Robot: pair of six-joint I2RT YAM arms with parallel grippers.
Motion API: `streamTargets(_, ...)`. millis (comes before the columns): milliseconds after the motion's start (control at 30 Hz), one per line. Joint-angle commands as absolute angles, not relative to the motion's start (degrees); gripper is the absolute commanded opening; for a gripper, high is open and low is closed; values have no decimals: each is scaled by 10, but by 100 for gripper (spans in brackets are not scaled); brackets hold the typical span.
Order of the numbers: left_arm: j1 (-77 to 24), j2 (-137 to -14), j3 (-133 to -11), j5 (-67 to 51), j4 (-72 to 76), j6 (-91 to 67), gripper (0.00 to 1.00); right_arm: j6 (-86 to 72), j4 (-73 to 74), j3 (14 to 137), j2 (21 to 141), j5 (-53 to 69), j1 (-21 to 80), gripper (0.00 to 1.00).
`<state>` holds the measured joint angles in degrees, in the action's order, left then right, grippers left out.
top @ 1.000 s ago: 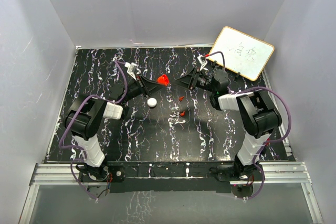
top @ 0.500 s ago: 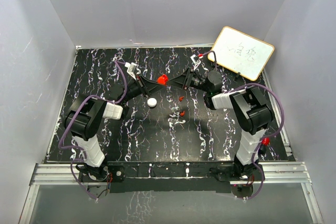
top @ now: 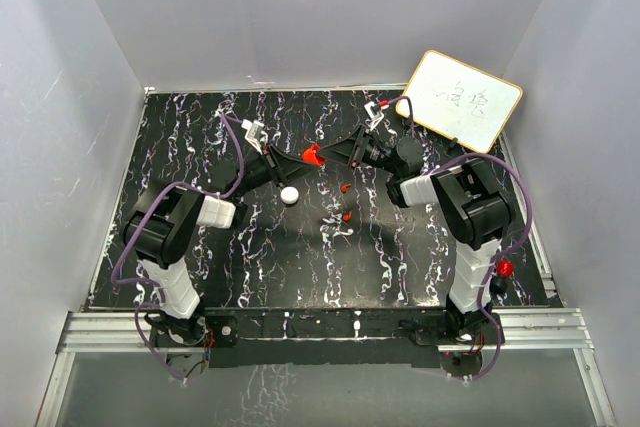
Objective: Insert the wireless bluetooth earbuds into the charging case
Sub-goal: Adjust the charging case.
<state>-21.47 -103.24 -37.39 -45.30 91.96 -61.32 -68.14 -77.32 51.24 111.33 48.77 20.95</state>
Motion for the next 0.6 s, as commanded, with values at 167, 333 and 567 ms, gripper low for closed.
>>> streamTargets(167, -229, -1004, -375, -464, 1025, -614, 0, -699, -842, 544, 1120, 483, 211, 33)
streamTargets(333, -229, -1002, -376, -462, 1025, -611, 0, -700, -842, 543, 1121, 483, 211, 29)
streamTargets(567, -229, -1006, -381, -463, 1025, -614, 0, -700, -842, 541, 1121, 484, 210, 21)
